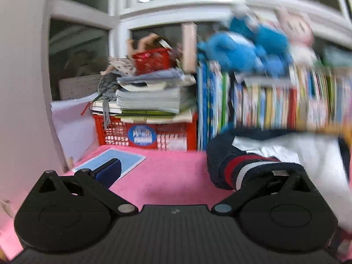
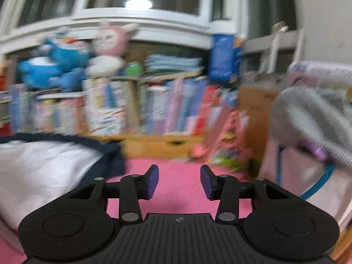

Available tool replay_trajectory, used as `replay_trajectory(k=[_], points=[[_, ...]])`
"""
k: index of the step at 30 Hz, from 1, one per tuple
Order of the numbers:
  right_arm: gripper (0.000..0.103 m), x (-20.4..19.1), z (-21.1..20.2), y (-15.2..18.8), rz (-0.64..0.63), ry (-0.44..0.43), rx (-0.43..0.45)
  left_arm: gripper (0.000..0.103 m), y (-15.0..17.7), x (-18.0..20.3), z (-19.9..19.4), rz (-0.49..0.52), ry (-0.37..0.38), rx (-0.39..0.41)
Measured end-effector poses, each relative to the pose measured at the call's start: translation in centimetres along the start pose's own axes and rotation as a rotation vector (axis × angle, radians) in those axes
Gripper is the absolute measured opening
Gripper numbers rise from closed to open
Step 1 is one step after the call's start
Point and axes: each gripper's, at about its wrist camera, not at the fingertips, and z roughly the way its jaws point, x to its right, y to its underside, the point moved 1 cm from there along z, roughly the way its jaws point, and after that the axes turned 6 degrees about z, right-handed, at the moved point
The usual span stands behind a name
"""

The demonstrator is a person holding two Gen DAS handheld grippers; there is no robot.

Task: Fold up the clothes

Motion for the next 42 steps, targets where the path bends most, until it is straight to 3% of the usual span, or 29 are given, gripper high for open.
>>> replay_trajectory(k=[2, 3, 5, 7, 10, 11, 12, 13, 14, 17, 22, 24, 26, 28, 34, 38, 42], points=[[0.083, -3.5, -0.2, 3.0, -0.048, -0.149, -0.067, 0.103, 1.1, 1.1, -0.1, 0.074, -0.033, -0.019], [0.087, -5.3, -0.3, 4.5, -0.073, -0.223, -0.1, 0.103, 1.5, 1.6, 0.0, 0.09, -0.047, -0.027], [0.089, -9.1, -0.5, 7.6, -0.125, -0.364, -0.168, 0.103, 2.0, 1.7, 0.6, 0.063, -0.067, -0.046], [0.089, -14.7, 0.1, 10.4, -0.213, -0.427, -0.222, 0.103, 2.2, 1.4, 0.9, 0.032, -0.083, -0.064], [0.084, -20.1, 1.6, 12.6, -0.3, -0.393, -0.218, 0.103, 2.3, 0.9, 1.0, 0.019, -0.096, -0.079], [0.073, -20.6, 2.6, 12.6, -0.294, -0.351, -0.202, 0.103, 2.3, 0.8, 1.0, 0.022, -0.102, -0.083], [0.06, -20.5, 4.0, 12.3, -0.265, -0.314, -0.199, 0.103, 2.2, 0.7, 1.2, 0.023, -0.105, -0.085], [0.032, -20.1, 5.3, 11.9, -0.212, -0.281, -0.212, 0.103, 2.3, 0.7, 1.3, 0.027, -0.105, -0.086], [0.02, -19.5, 6.4, 11.4, -0.159, -0.249, -0.219, 0.103, 2.4, 0.7, 1.4, 0.031, -0.104, -0.088], [0.021, -16.1, 7.2, 8.8, -0.048, -0.159, -0.155, 0.103, 2.7, 1.2, 1.3, 0.044, -0.05, -0.1], [0.022, -9.4, 0.0, 3.2, -0.095, -0.084, 0.104, 0.103, 4.4, 1.9, -1.2, 0.084, 0.114, -0.143], [0.029, -6.9, -3.1, 1.9, -0.151, -0.086, 0.143, 0.103, 5.5, 2.1, -2.4, 0.107, 0.18, -0.173], [0.043, -4.6, -5.3, 1.7, -0.197, -0.105, 0.118, 0.103, 6.6, 2.2, -3.5, 0.129, 0.245, -0.202], [0.047, -3.0, -6.9, 3.4, -0.213, -0.124, 0.033, 0.103, 7.7, 2.4, -4.6, 0.151, 0.311, -0.232], [0.043, -2.1, -6.0, 11.8, -0.169, -0.15, -0.276, 0.103, 11.0, 2.9, -8.0, 0.217, 0.504, -0.319], [0.044, -1.8, -8.2, 11.3, -0.089, -0.176, -0.237, 0.103, 8.1, 0.5, -10.0, 0.145, 0.443, -0.193], [0.05, -1.1, -9.9, 9.5, -0.076, -0.216, -0.201, 0.103, 6.4, -0.9, -11.4, 0.175, 0.465, -0.129]])
